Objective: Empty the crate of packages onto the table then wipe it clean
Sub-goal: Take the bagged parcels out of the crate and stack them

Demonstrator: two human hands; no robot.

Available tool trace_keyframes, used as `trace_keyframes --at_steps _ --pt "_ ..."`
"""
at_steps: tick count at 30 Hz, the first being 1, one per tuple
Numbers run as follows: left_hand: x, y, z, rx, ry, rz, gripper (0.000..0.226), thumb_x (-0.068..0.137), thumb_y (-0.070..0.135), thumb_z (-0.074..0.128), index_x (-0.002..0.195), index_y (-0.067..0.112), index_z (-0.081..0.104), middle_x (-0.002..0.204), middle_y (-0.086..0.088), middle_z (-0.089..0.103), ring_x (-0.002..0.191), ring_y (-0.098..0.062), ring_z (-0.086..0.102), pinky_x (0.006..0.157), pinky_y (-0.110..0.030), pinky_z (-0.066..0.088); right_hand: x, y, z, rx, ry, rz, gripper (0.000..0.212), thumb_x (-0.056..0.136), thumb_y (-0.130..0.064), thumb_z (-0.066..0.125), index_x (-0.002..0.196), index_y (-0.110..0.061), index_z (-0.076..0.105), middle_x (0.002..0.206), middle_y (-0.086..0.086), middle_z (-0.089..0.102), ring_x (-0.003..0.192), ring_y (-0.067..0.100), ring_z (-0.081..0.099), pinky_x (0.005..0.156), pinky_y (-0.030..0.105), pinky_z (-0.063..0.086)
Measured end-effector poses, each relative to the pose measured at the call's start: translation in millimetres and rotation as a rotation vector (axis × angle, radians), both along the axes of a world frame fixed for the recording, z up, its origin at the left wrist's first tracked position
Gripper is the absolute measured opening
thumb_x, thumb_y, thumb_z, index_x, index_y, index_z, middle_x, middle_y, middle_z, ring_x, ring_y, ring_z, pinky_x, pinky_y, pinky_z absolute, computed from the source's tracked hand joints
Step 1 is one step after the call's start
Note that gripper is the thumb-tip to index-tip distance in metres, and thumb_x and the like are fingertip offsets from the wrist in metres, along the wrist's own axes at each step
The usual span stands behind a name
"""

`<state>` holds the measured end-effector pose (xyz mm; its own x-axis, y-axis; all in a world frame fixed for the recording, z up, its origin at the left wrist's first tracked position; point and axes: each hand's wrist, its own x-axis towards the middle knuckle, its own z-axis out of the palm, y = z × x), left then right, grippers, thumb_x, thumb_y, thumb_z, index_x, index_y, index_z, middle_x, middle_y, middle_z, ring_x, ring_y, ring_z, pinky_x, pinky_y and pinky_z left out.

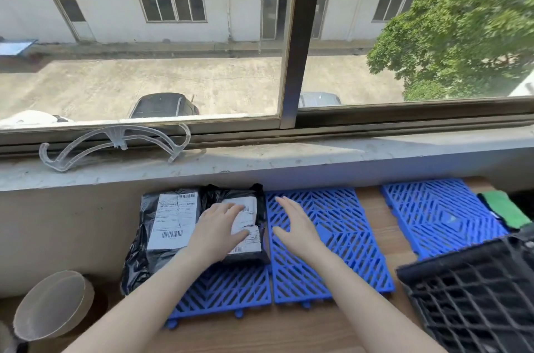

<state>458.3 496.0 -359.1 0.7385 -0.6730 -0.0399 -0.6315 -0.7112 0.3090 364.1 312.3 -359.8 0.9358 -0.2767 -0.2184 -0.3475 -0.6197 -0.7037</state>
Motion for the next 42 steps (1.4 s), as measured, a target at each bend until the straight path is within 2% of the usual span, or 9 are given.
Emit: trace_keyframes --at_steps 6,13,20,22,26,29,35,39,42 --pt "-60.7 -69.3 73.8 -0.291 -0.072 0.020 0.055 0.088 0.040 0.066 0.138 0.021 0.051 0.129 0.000 0.056 0.122 -0.021 0.048 0.100 -0.033 0.039 -78.0 -66.2 100.5 -0.071 -0.308 -0.142 0.055 0.093 -0.017 0.057 0.144 -0.020 0.038 0.141 -0.002 0.041 0.130 0.013 0.039 0.101 0.019 0.029" --pt "-194.9 -170.0 127.4 -0.504 -0.103 -0.090 0.050 0.089 0.040 0.066 0.134 0.022 0.053 0.124 0.001 0.058 0.119 -0.019 0.051 0.096 -0.034 0.042 -213.6 -148.9 170.4 -0.171 -0.398 -0.243 0.048 0.095 -0.022 0.054 0.141 -0.021 0.040 0.138 0.001 0.044 0.126 0.016 0.044 0.099 0.031 0.038" --pt "-299.5 -258.1 152.6 -0.635 -0.069 -0.264 0.041 0.089 0.036 0.065 0.127 0.021 0.057 0.118 0.003 0.060 0.113 -0.013 0.053 0.091 -0.028 0.041 -328.1 -220.5 182.2 -0.196 -0.395 -0.424 0.042 0.096 -0.023 0.053 0.137 -0.021 0.045 0.126 -0.001 0.048 0.113 0.015 0.050 0.091 0.030 0.043" --pt "-315.9 -281.2 153.6 -0.598 -0.041 -0.335 0.042 0.090 0.036 0.064 0.129 0.022 0.056 0.119 0.004 0.058 0.113 -0.010 0.053 0.092 -0.026 0.042 -349.7 -241.3 177.9 -0.213 -0.336 -0.466 0.041 0.095 -0.024 0.055 0.135 -0.022 0.047 0.123 0.001 0.049 0.109 0.016 0.051 0.091 0.032 0.044" --pt "-336.7 -322.9 144.0 -0.414 0.041 -0.476 0.047 0.087 0.039 0.066 0.130 0.025 0.052 0.120 0.004 0.056 0.113 -0.013 0.055 0.093 -0.031 0.044 -380.1 -281.6 157.9 -0.238 -0.116 -0.442 0.040 0.091 -0.024 0.059 0.131 -0.021 0.052 0.123 0.002 0.054 0.103 0.016 0.052 0.085 0.026 0.040" --pt "-347.0 -349.7 128.0 -0.175 0.110 -0.580 0.063 0.084 0.047 0.068 0.138 0.028 0.043 0.129 0.002 0.050 0.119 -0.017 0.051 0.097 -0.035 0.044 -396.2 -305.4 137.9 -0.194 0.067 -0.355 0.041 0.088 -0.026 0.065 0.128 -0.023 0.055 0.127 0.003 0.054 0.113 0.018 0.053 0.088 0.026 0.040" --pt "-365.7 -382.8 95.2 0.258 0.288 -0.653 0.095 0.071 0.053 0.078 0.147 0.036 0.024 0.144 -0.001 0.040 0.132 -0.022 0.042 0.106 -0.041 0.039 -415.7 -339.3 103.9 -0.213 0.334 -0.185 0.065 0.076 -0.030 0.076 0.134 -0.029 0.048 0.141 0.001 0.046 0.128 0.020 0.046 0.103 0.035 0.041" --pt "-382.1 -390.0 85.2 0.422 0.308 -0.636 0.103 0.066 0.054 0.081 0.148 0.042 0.018 0.144 0.003 0.040 0.132 -0.021 0.041 0.104 -0.048 0.042 -423.4 -344.2 88.8 -0.276 0.495 0.010 0.089 0.069 -0.033 0.082 0.145 -0.031 0.035 0.149 -0.002 0.033 0.137 0.020 0.032 0.110 0.039 0.036" --pt "-394.3 -390.6 84.4 0.442 0.316 -0.589 0.105 0.067 0.049 0.083 0.148 0.041 0.017 0.141 0.001 0.043 0.130 -0.022 0.043 0.102 -0.048 0.043 -426.2 -344.9 81.5 -0.434 0.566 0.150 0.095 0.066 -0.042 0.082 0.146 -0.037 0.031 0.150 -0.003 0.031 0.140 0.022 0.024 0.115 0.045 0.021"
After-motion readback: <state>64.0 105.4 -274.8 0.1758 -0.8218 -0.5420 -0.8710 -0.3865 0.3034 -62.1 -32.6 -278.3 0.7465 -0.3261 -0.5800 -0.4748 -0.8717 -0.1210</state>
